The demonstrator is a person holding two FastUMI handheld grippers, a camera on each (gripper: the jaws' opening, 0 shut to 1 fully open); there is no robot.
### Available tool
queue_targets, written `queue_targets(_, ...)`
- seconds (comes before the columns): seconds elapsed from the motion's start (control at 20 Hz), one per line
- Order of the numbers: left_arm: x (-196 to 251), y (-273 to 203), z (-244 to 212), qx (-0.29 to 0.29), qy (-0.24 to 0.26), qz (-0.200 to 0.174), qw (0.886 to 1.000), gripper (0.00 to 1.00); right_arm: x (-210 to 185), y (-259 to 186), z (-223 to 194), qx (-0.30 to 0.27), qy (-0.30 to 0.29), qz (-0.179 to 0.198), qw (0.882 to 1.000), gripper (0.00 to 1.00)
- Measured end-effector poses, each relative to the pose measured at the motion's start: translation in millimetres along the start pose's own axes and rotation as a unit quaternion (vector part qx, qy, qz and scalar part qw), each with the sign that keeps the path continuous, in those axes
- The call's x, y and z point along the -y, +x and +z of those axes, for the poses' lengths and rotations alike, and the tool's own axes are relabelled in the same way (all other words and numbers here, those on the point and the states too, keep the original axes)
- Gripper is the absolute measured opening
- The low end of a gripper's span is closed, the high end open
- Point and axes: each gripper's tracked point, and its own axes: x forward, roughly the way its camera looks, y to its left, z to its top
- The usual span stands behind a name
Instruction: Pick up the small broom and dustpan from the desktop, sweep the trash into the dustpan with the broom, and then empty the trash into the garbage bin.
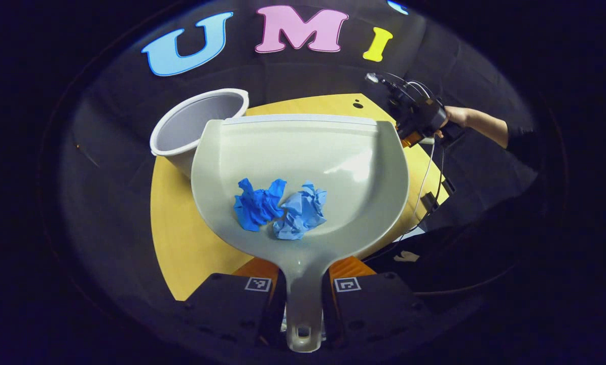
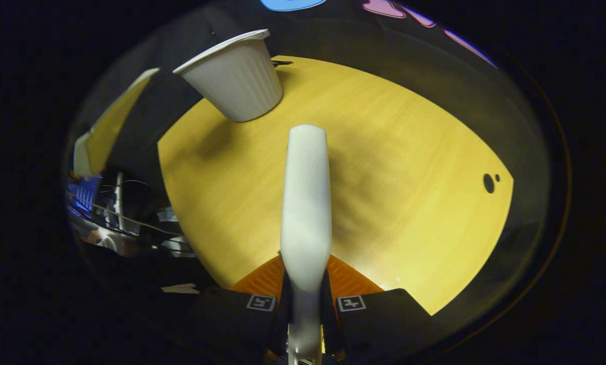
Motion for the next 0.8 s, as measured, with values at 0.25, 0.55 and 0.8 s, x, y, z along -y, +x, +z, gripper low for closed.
queue_targets(0.25, -12, 26, 17, 0.001, -0.016, 0.088, 0.996, 0.28, -32, -6, -5, 0.035, 0.092, 0.036, 0.994, 0.30)
queue_targets(0.55, 5, 104, 46, -0.005, -0.073, 0.109, 0.991, 0.29, -36, 0, -7, 0.048, 0.120, 0.058, 0.990, 0.30)
queue_targets(0.8, -24, 124, 69, -0.028, -0.070, 0.145, 0.987, 0.29, -42, 1, -9, 0.045, 0.142, 0.054, 0.987, 0.30)
